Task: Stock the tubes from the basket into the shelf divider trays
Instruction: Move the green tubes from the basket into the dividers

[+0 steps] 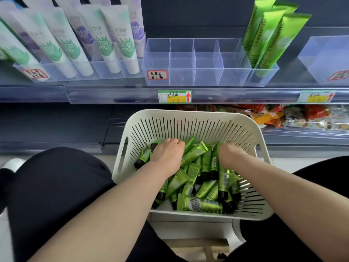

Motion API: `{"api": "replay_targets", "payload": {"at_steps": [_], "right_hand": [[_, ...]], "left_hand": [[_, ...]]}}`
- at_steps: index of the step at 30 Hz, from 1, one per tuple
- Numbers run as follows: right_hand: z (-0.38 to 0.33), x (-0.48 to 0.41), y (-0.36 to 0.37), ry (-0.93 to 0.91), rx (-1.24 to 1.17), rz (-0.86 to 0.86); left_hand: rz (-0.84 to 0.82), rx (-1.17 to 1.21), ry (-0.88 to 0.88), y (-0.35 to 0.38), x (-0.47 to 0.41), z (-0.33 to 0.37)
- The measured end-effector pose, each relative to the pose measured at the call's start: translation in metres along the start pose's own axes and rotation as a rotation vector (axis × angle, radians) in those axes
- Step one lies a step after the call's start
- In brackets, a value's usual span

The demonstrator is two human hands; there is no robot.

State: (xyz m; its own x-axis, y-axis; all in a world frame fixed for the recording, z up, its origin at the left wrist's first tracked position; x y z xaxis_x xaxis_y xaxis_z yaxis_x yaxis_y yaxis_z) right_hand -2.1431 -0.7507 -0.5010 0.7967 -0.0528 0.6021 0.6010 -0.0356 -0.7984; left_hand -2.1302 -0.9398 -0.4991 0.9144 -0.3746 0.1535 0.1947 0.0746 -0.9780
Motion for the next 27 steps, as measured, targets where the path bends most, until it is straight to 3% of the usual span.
{"api": "replay_targets", "payload": {"at_steps": [7, 10, 14, 18, 22, 27], "right_hand": [[-0.009, 0.004, -0.009, -0.098, -0.169, 0.028], [-0.01, 0.005, 0.001, -0.139, -0.129, 0.051], [-0.005, 0.003, 0.012, -0.113, -0.055, 0.066], [-0.002, 0.002, 0.012, -0.12, -0.137, -0.01], [0.001, 0.002, 0.004, -0.093, -0.095, 0.049], [-0.005, 0.006, -0.004, -0.111, -0.209, 0.05]], "left_hand": [[-0.021, -0.025, 0.001, 0.0, -0.001, 0.006], [-0.023, -0.036, -0.012, 0.003, 0.001, 0.004], [-0.025, -0.035, -0.029, 0.004, 0.003, -0.002], [-0.042, -0.044, -0.037, 0.004, 0.004, -0.003], [-0.051, -0.051, -0.032, 0.004, 0.005, -0.003], [-0.097, -0.051, -0.036, 0.004, 0.005, -0.003]]}}
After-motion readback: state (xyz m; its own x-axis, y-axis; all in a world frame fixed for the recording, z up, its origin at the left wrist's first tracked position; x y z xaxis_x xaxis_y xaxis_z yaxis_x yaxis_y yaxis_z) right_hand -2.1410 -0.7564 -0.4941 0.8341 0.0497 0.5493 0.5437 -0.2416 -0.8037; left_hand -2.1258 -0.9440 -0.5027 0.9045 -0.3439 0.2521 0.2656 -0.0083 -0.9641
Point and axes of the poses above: each hand's wrist, its own x-axis away from the middle knuckle, its own y-axis out of the palm, z = x × y, the point moved 2 cm from there along -x, towards the middle knuckle, and after that the axes turned 1 degree about -x, right-handed, at the moved point
